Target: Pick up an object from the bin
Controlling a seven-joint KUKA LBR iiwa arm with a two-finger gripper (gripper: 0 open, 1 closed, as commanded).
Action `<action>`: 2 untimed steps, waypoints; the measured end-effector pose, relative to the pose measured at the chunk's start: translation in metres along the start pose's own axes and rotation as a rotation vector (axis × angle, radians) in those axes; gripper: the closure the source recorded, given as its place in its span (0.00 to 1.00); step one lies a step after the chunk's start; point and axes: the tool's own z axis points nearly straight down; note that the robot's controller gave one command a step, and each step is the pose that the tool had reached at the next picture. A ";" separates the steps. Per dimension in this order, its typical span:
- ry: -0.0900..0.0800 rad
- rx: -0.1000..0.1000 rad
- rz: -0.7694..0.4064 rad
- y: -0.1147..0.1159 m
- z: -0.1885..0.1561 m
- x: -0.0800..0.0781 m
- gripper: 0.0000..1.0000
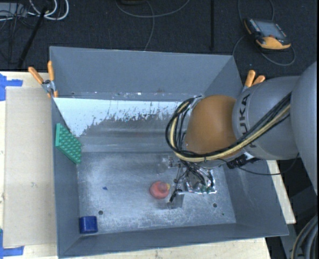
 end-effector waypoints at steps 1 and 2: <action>-0.006 0.000 0.002 0.000 -0.004 -0.001 1.00; -0.017 0.001 0.007 -0.013 -0.125 -0.010 1.00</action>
Offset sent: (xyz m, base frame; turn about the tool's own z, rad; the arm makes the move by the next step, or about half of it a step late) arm 0.0000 0.0000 0.0000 0.0000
